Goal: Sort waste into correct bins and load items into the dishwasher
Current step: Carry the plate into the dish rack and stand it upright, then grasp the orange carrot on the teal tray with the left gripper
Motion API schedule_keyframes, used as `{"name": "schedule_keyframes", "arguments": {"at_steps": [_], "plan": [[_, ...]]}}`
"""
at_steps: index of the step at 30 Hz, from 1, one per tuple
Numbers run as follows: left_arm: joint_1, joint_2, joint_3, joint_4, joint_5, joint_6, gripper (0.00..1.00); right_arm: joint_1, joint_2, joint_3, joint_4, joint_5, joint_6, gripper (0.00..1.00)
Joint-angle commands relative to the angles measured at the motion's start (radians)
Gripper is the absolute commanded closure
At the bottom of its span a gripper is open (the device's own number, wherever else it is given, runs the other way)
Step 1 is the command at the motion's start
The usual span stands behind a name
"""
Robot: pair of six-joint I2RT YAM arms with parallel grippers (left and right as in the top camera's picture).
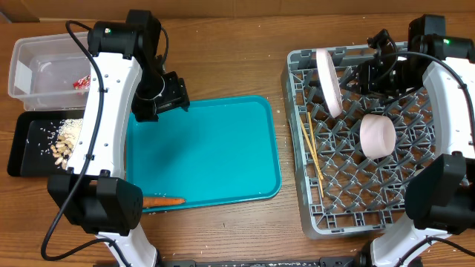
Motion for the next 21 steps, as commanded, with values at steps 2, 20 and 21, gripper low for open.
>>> {"name": "schedule_keyframes", "arguments": {"at_steps": [2, 20, 21], "plan": [[-0.007, -0.006, 0.010, -0.013, -0.006, 0.019, 0.25, -0.020, -0.048, 0.027, -0.018, 0.000, -0.014, 0.46], [-0.047, -0.091, -0.010, -0.043, -0.172, -0.285, 0.43, -0.065, -0.115, 0.111, -0.104, 0.378, 0.247, 0.31], [-0.047, -0.115, -0.026, -0.043, -0.181, -0.294, 0.42, -0.074, -0.115, 0.111, -0.103, 0.378, 0.249, 0.31]]}}
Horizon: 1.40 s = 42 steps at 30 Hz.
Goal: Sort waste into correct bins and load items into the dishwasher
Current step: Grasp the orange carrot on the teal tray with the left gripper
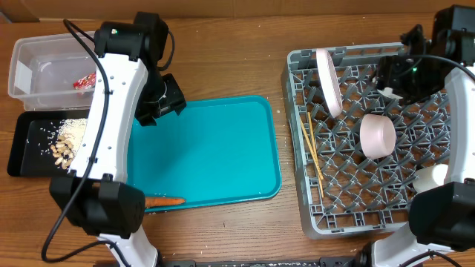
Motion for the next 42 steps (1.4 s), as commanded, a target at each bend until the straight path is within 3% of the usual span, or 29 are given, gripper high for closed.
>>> {"name": "schedule_keyframes", "arguments": {"at_steps": [1, 4, 7, 10, 23, 42], "plan": [[-0.007, -0.122, -0.043, -0.005, -0.062, -0.060, 0.41, -0.036, -0.014, 0.021, 0.002, 0.065, 0.042, 0.31], [-0.007, -0.219, -0.148, -0.005, -0.134, -0.120, 0.35, -0.066, -0.014, 0.021, 0.003, 0.066, 0.055, 0.31], [-0.006, -0.328, -0.313, 0.008, -0.233, -0.238, 0.13, -0.094, -0.014, 0.021, 0.006, 0.064, 0.061, 0.31], [-0.005, -0.406, -0.489, 0.101, -0.229, -0.291, 0.00, -0.105, -0.014, 0.021, 0.013, 0.062, 0.064, 0.30], [0.062, -0.432, -1.080, 0.524, -0.074, -0.481, 0.00, -0.105, -0.014, 0.021, 0.029, 0.062, 0.064, 0.30], [0.118, -0.432, -1.287, 0.843, -0.080, -0.442, 0.01, -0.105, -0.013, 0.021, 0.020, 0.062, 0.064, 0.30]]}}
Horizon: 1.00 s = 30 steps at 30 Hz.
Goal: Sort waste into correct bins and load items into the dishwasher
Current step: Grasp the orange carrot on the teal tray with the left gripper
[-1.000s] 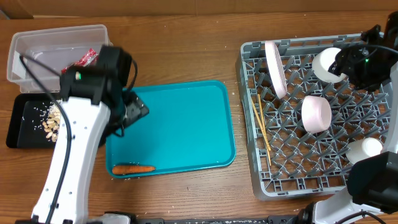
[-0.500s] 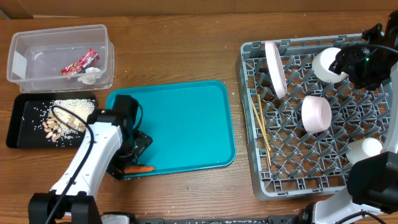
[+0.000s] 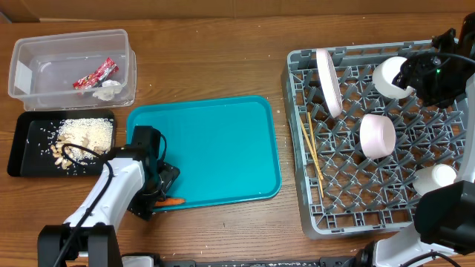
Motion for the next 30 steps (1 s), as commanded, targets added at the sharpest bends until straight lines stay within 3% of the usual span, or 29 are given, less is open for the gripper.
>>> {"name": "schedule_keyframes", "arguments": {"at_steps": [1, 14, 18, 23, 30], "plan": [[0.004, -0.002, -0.016, 0.054, -0.006, 0.026, 0.01, -0.001, -0.013, 0.020, 0.002, 0.003, 0.005, 0.30], [0.004, -0.002, -0.016, 0.145, -0.014, 0.047, 0.11, -0.001, -0.013, 0.020, -0.001, 0.003, 0.005, 0.30], [0.004, 0.008, -0.017, 0.189, -0.018, 0.047, 0.24, -0.001, -0.013, 0.020, -0.002, 0.003, 0.005, 0.30], [0.004, 0.054, -0.017, 0.228, -0.017, 0.047, 0.30, -0.001, -0.014, 0.020, -0.002, 0.003, 0.005, 0.30], [0.004, 0.096, -0.017, 0.251, -0.004, 0.048, 0.48, -0.001, -0.014, 0.020, -0.001, 0.003, 0.004, 0.30]]}}
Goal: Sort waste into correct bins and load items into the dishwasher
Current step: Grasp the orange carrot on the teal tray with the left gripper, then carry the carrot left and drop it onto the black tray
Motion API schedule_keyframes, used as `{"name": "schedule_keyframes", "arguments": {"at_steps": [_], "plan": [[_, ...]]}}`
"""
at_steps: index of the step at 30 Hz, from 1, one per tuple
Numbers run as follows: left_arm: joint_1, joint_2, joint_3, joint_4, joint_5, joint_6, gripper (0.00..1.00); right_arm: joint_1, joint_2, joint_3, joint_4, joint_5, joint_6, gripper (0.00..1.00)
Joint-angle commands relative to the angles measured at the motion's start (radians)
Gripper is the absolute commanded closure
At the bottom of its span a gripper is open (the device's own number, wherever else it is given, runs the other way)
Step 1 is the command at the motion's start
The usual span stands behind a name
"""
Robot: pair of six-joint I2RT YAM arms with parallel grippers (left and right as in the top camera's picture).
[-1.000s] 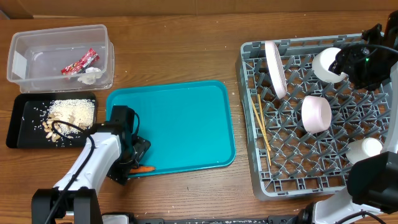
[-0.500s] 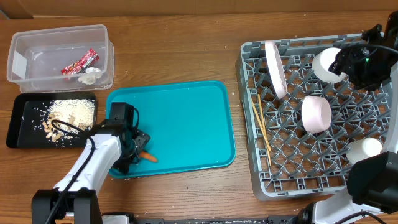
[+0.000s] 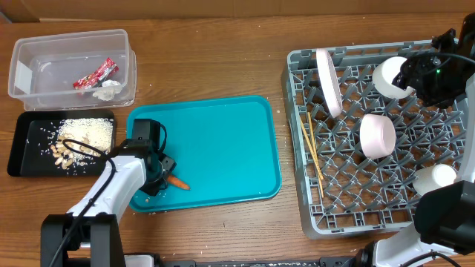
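Observation:
An orange carrot piece (image 3: 177, 182) lies slanted at the near left of the teal tray (image 3: 223, 141). My left gripper (image 3: 160, 176) is at its left end and looks shut on it. The grey dishwasher rack (image 3: 334, 215) on the right holds a pink plate (image 3: 329, 81) on edge, a pink bowl (image 3: 377, 136), chopsticks (image 3: 312, 148) and a white cup (image 3: 388, 76). Against that cup's right side sits my right gripper (image 3: 410, 74); its jaws are hard to make out.
A clear bin (image 3: 30, 81) with a red wrapper (image 3: 96, 73) and crumpled paper stands at the back left. In front of it a black tray (image 3: 22, 148) holds rice and food scraps. My right arm rises along the rack's right edge.
The carrot has gone from the tray's near left rim to a spot farther in on the tray, now slanted, with my left gripper at its end. The right arm has not moved.
My left gripper was first up by the tray's far left corner, with the carrot at the near rim, while the right gripper hovered over the rack's back. The right gripper then shifted right, and the white cup showed in the rack. My left gripper came down to the carrot.

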Motion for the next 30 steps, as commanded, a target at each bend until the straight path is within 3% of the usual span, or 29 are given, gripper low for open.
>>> {"name": "schedule_keyframes", "arguments": {"at_steps": [1, 15, 30], "plan": [[0.004, 0.047, -0.014, 0.024, 0.014, 0.020, 0.57, -0.002, -0.014, 0.020, 0.002, 0.005, 0.005, 0.30], [0.004, 0.047, 0.007, 0.063, 0.009, 0.141, 0.96, -0.002, -0.013, 0.020, -0.004, 0.059, 0.005, 0.30], [0.100, 0.047, 0.391, -0.145, -0.067, 0.390, 0.96, -0.002, -0.014, 0.020, -0.001, 0.060, 0.005, 0.30]]}}
